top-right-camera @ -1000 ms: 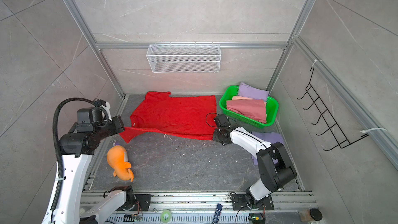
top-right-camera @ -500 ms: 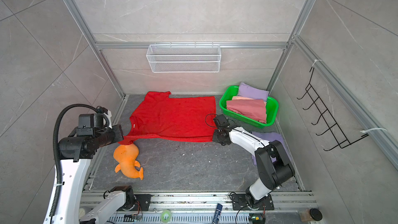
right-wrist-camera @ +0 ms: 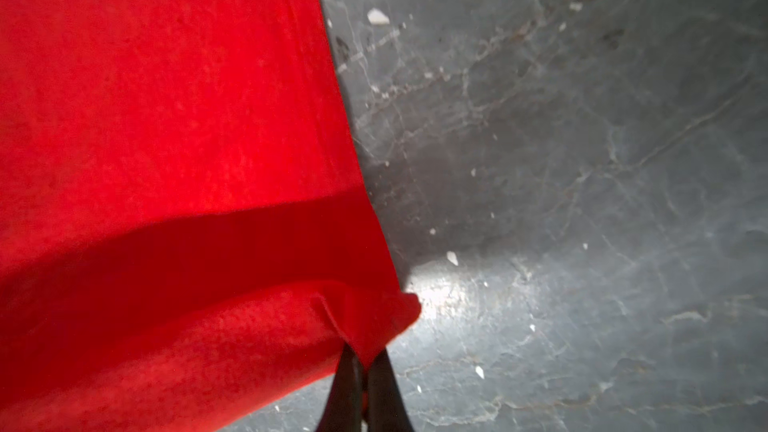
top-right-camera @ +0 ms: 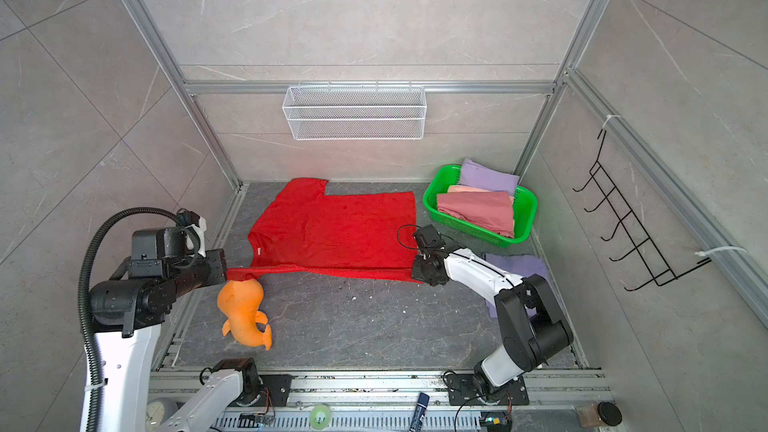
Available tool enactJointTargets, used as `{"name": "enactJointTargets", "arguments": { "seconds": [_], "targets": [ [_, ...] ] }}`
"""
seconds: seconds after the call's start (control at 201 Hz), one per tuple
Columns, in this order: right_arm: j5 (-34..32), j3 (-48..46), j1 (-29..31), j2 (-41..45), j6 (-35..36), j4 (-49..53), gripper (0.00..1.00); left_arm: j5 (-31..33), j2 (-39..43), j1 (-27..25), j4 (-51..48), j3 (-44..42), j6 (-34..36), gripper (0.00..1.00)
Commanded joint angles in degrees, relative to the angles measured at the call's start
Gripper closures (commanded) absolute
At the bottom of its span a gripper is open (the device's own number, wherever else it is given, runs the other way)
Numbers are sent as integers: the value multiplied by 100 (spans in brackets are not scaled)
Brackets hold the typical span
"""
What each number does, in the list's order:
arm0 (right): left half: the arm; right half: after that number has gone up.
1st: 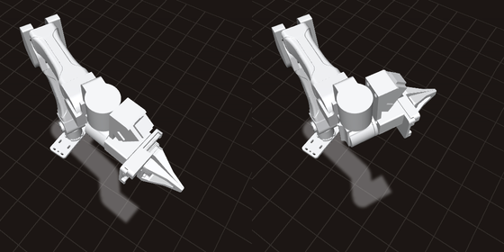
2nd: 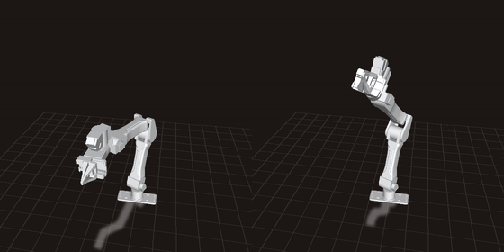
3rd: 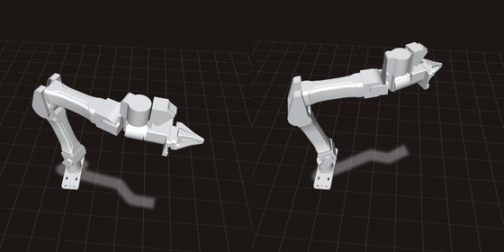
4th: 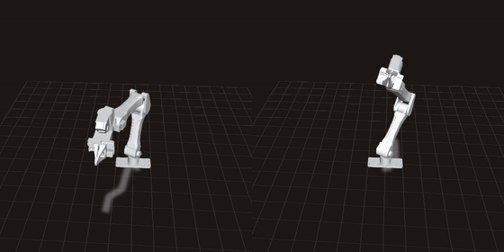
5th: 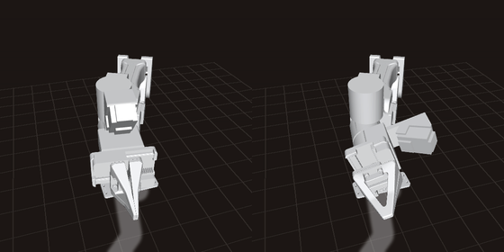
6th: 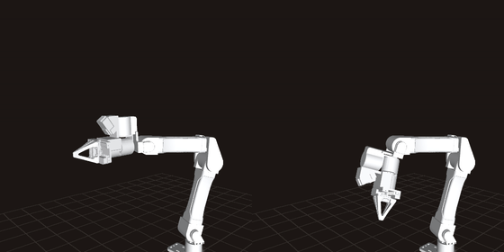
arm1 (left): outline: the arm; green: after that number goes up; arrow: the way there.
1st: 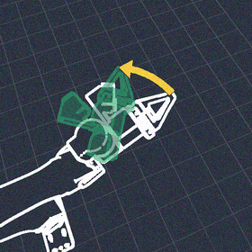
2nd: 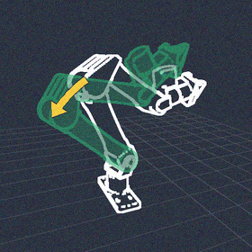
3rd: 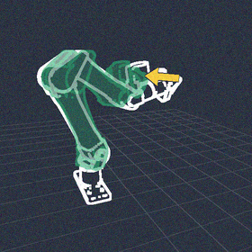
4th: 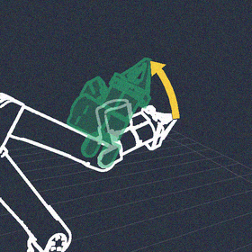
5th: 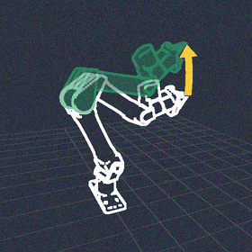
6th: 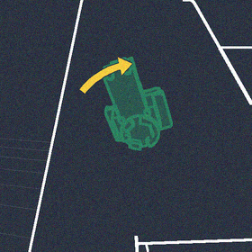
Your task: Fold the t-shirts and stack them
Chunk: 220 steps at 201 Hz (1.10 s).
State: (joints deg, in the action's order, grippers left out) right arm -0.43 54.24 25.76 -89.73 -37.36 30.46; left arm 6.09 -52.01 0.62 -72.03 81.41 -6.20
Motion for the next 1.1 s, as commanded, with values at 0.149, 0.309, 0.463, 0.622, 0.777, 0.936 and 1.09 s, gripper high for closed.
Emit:
{"name": "enactJointTargets", "arguments": {
  "seconds": [0.149, 0.309, 0.463, 0.622, 0.777, 0.936, 1.09],
  "targets": [
    [-228, -14, -9, 162, 45, 474, 79, -315, 4, 2, -984, 183, -99, 50],
    [-524, 840, -7, 476, 177, 648, 55, -518, 17, 1, -19, 630, -101, 34],
    [-608, 1766, -12, 288, 158, 453, 53, -889, -504, 2, 1307, 475, -203, 29],
    [-508, 2629, -9, -536, 84, -205, 52, -1403, -1751, 2, 2670, 190, -559, 28],
    [-301, 3454, -14, -1657, -158, -599, 52, -1595, -3240, -1, 3601, 520, -1240, 28],
    [-406, 3764, 69, -2160, -481, 170, 53, -2018, -4305, -12, 4335, 612, -2202, 30],
    [-353, 2803, 81, -1865, -1028, 121, 53, -2244, -5127, -118, 4556, 558, -2675, 32]
  ]
}}
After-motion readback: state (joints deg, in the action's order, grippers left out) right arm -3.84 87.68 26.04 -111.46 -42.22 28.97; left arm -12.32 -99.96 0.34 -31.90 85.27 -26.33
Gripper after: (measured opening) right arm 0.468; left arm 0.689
